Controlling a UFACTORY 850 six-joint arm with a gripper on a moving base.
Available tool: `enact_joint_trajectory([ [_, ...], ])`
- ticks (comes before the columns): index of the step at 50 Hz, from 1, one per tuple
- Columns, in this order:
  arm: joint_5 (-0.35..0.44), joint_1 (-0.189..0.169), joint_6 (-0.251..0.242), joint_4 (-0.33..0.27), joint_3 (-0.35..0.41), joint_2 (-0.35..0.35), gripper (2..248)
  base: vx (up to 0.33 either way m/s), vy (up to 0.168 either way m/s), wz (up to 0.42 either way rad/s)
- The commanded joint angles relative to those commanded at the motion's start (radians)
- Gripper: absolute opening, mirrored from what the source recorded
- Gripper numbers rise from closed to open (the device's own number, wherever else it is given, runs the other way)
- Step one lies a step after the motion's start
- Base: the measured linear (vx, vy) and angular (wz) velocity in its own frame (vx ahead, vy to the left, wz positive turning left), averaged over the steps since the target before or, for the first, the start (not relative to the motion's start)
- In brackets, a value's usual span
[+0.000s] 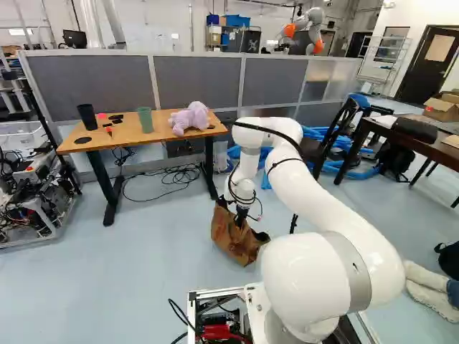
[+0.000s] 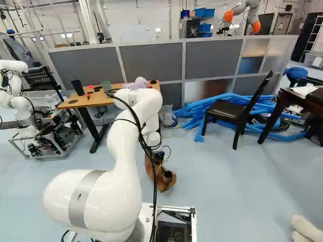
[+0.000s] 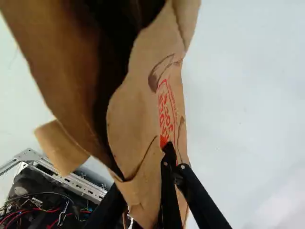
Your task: Pick up the bag on the ground and place it on the table
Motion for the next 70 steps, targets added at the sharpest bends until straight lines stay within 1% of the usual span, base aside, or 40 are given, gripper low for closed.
enact_joint_trajectory([
  [70, 0.0, 0.0, 0.0, 0.0, 0.217, 0.269, 21, 0.0, 0.0, 0.0],
])
